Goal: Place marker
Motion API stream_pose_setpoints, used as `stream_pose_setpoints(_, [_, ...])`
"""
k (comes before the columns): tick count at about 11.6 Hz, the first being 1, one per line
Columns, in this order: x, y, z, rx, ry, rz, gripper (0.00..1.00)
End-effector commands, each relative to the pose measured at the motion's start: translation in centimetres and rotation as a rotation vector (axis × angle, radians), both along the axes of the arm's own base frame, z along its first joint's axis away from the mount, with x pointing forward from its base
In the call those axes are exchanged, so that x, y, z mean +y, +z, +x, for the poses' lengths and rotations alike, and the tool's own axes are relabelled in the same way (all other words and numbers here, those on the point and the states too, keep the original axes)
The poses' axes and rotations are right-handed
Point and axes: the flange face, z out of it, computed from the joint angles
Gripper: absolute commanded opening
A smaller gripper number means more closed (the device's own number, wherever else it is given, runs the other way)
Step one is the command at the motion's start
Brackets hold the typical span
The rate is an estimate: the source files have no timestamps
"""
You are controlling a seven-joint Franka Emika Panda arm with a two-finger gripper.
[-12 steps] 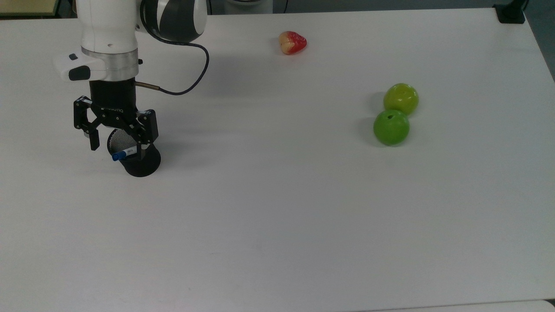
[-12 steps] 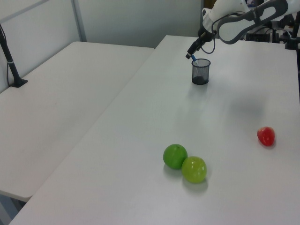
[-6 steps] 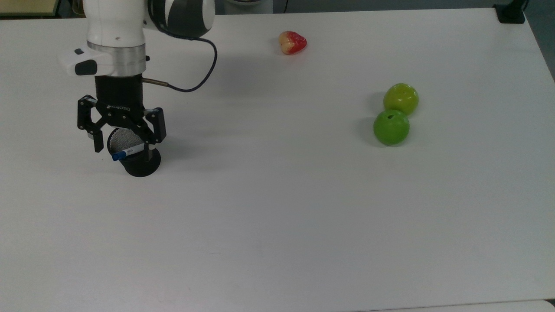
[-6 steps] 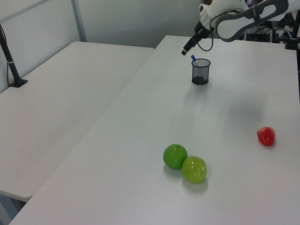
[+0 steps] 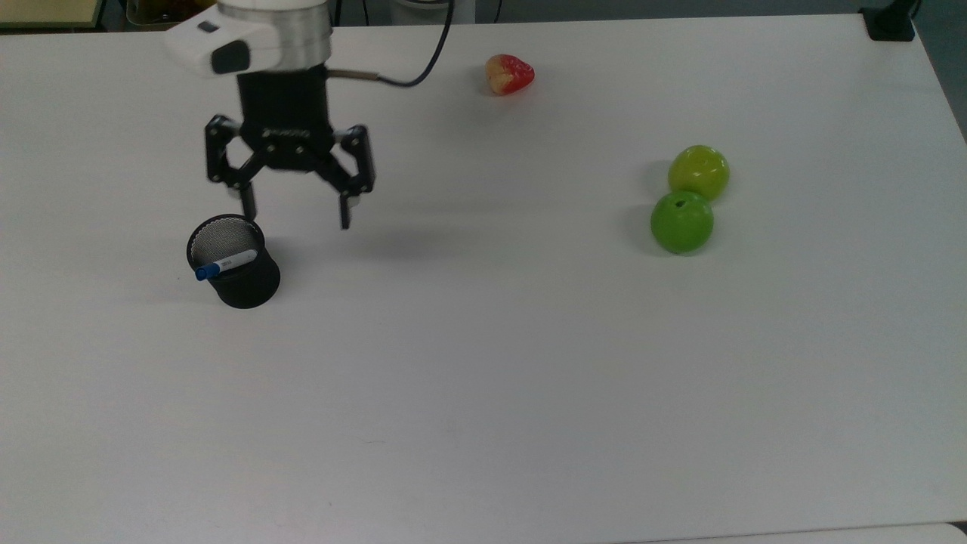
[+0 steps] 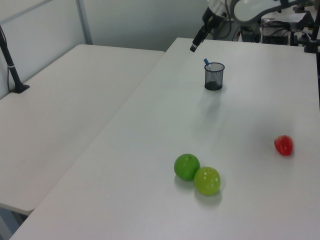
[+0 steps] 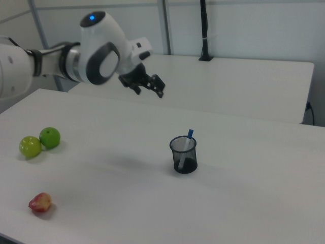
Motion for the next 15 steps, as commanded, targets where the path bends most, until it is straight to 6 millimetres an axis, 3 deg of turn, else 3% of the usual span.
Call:
stream_pose_setpoints(1, [3.7, 3.9, -4.1, 0.18, 0.04, -0.021, 1.0])
stream_pose_setpoints(5, [7.2, 7.9, -11.0, 0.437, 0.084, -0.041, 1.0])
stream_pose_setpoints(7, [7.4, 8.9, -12.8, 0.492, 0.086, -0.046, 1.0])
stream_pose_setpoints(11, [6.7, 9.1, -14.1, 0.56, 0.075, -0.043, 1.0])
stream_pose_setpoints(15, [5.9, 8.7, -13.7, 0.559, 0.059, -0.039, 1.0])
